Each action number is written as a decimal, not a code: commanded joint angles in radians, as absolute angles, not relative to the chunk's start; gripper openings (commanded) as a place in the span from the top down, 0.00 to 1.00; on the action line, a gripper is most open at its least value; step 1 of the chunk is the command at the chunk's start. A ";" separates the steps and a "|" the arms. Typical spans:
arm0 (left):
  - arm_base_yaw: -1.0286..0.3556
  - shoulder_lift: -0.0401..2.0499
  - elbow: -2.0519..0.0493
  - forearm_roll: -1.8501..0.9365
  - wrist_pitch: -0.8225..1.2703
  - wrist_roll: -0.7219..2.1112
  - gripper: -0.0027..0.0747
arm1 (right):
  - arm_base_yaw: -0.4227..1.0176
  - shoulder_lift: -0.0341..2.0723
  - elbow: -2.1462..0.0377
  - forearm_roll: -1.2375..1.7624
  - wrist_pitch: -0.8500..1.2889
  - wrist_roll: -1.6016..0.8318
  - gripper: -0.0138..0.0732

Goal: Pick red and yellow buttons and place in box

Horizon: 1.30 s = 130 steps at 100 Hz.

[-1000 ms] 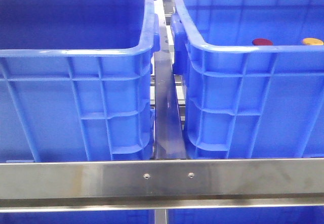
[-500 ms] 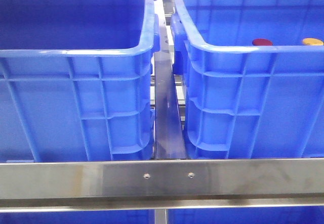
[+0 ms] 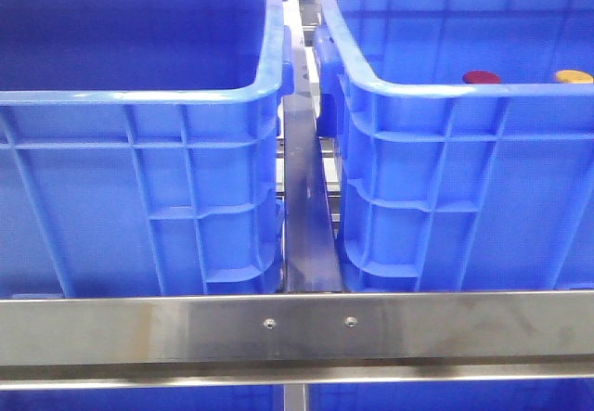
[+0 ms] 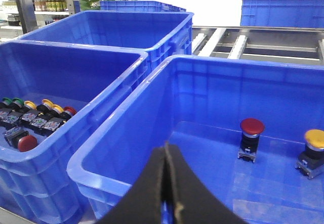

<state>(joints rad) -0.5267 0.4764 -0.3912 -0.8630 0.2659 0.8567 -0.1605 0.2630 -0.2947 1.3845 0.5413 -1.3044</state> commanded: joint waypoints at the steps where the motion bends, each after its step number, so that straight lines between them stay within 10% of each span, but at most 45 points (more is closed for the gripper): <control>1: -0.534 0.475 -0.416 -0.887 0.210 0.847 0.99 | -0.164 0.269 -0.319 1.422 0.536 -1.315 0.92; 130: -0.532 0.462 -0.414 -0.732 0.151 0.847 0.99 | -0.164 0.269 -0.319 1.423 0.597 -1.315 0.92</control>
<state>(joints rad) -0.5267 0.4699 -0.3871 -0.8055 0.2490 0.8567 -0.1605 0.2630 -0.2947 1.3845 0.6030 -1.3044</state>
